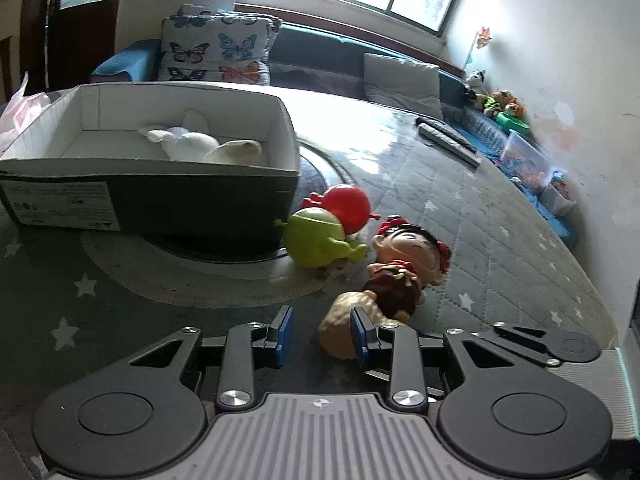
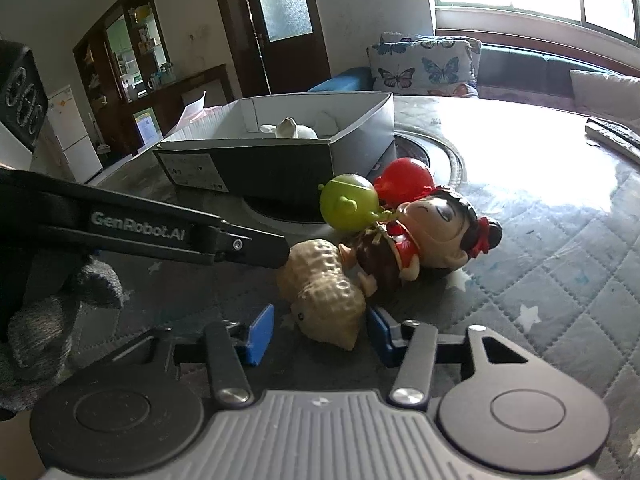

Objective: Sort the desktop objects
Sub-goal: 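Move the right gripper to the tan peanut toy and grasp it, then carry the peanut toy into the gray box and release it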

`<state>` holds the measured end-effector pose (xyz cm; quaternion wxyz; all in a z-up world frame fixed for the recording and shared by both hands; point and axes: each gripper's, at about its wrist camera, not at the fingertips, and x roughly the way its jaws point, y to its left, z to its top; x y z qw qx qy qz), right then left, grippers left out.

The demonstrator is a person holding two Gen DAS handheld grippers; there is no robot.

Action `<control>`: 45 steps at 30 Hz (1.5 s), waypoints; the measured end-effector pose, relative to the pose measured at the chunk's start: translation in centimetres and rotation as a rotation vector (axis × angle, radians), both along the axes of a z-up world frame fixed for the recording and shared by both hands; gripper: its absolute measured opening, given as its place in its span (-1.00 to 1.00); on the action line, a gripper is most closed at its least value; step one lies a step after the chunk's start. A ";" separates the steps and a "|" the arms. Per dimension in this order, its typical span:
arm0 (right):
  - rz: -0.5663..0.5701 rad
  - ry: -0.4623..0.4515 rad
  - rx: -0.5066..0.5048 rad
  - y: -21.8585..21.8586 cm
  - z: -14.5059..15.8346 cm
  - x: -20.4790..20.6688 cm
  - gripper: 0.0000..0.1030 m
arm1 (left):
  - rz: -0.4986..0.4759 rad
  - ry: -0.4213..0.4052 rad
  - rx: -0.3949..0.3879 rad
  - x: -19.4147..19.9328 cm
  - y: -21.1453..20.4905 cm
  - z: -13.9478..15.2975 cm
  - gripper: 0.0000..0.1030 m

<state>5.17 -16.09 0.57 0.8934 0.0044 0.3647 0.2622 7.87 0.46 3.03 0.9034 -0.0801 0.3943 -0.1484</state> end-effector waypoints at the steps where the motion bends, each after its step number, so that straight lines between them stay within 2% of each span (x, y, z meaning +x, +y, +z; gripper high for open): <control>1: 0.000 0.002 0.000 0.0 -0.1 0.0 -0.07 | -0.013 -0.001 0.001 0.0 -0.1 0.0 -0.34; 7: 0.004 0.000 0.000 0.1 -0.2 0.0 -0.17 | -0.051 0.025 0.010 0.7 -0.7 -0.5 -0.34; 17: 0.004 -0.006 -0.011 0.2 -0.2 -0.1 -0.21 | -0.080 0.041 -0.034 1.1 -0.5 -1.0 -0.30; 22: 0.011 -0.028 -0.010 0.4 0.6 -0.6 -0.22 | -0.080 0.012 -0.050 0.5 0.1 0.0 -0.34; 29: 0.037 -0.114 -0.002 1.4 3.9 0.1 -0.24 | -0.042 -0.090 -0.065 0.6 1.6 3.6 -0.35; 37: 0.094 -0.203 0.000 4.2 7.4 4.8 -0.25 | 0.035 -0.192 -0.058 4.3 4.1 7.3 -0.35; 40: 0.120 -0.208 0.000 5.5 8.0 7.3 -0.25 | 0.062 -0.198 -0.059 6.3 5.2 7.7 -0.35; 45: 0.168 -0.182 -0.004 7.6 7.5 11.6 -0.25 | 0.108 -0.163 -0.064 9.9 7.0 7.1 -0.35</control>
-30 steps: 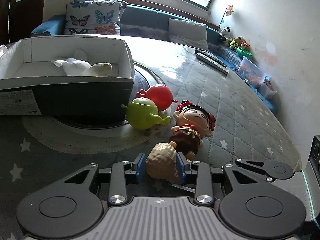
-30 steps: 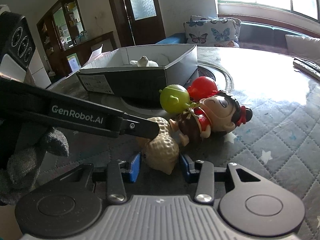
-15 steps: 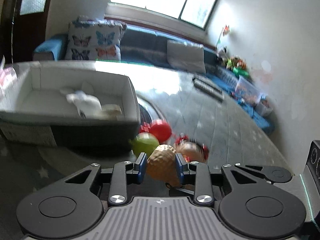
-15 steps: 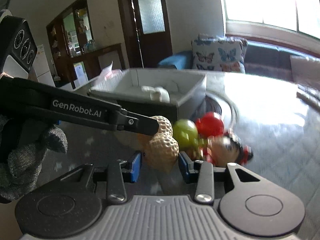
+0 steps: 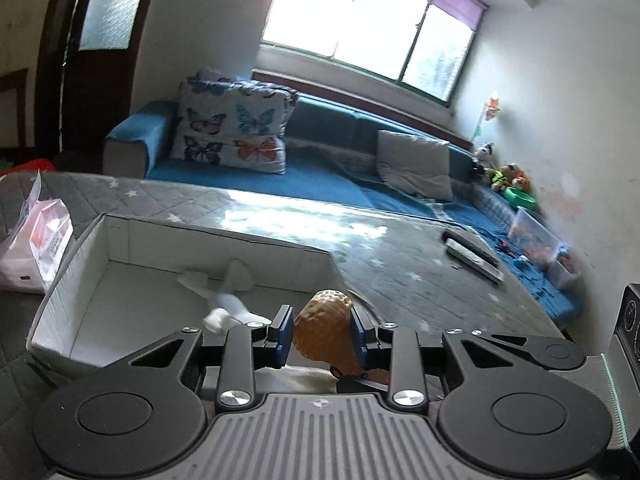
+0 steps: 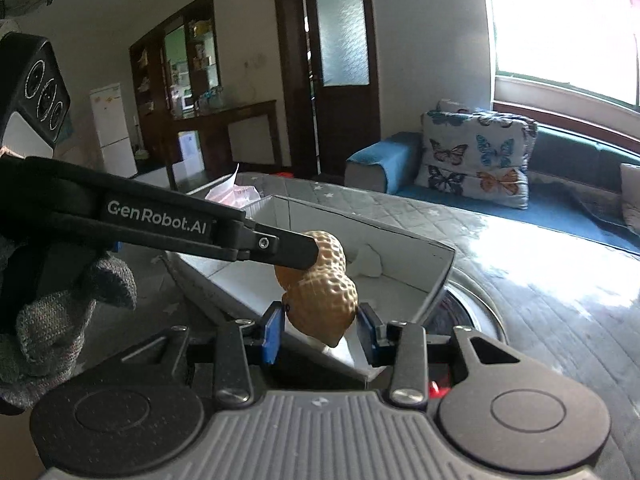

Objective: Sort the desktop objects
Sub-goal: 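Carry the peanut toy into the gray box and release it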

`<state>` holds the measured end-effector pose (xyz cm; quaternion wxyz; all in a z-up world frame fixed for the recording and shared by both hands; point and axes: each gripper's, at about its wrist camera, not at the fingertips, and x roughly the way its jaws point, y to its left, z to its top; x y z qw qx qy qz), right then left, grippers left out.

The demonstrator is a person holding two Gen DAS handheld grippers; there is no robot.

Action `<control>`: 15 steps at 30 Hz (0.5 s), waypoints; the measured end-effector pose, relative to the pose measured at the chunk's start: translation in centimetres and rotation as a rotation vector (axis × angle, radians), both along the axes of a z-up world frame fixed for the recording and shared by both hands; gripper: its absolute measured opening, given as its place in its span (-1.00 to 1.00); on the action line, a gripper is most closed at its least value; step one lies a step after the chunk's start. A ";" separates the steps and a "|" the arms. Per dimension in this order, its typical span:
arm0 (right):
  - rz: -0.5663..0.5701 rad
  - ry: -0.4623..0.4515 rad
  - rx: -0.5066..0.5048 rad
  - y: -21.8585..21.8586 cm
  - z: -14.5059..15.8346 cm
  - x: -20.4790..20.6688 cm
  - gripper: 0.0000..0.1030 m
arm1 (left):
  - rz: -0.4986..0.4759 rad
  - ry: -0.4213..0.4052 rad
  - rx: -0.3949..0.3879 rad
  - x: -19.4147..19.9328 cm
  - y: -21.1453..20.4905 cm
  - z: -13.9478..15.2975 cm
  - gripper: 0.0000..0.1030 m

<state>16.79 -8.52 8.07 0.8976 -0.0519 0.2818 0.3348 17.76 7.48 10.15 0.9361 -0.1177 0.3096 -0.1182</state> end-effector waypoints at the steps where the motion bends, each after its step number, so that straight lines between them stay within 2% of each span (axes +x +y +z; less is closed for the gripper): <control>1: 0.008 0.013 -0.002 0.3 -0.3 0.7 -0.25 | 0.006 0.010 -0.001 0.5 0.2 -0.3 -0.35; 10: 0.055 0.126 -0.042 1.7 -3.3 4.8 -0.24 | 0.044 0.101 -0.031 3.7 1.7 -3.7 -0.35; 15: 0.038 0.124 -0.066 1.8 -3.9 4.7 -0.12 | 0.036 0.117 -0.036 3.7 1.2 -4.5 -0.37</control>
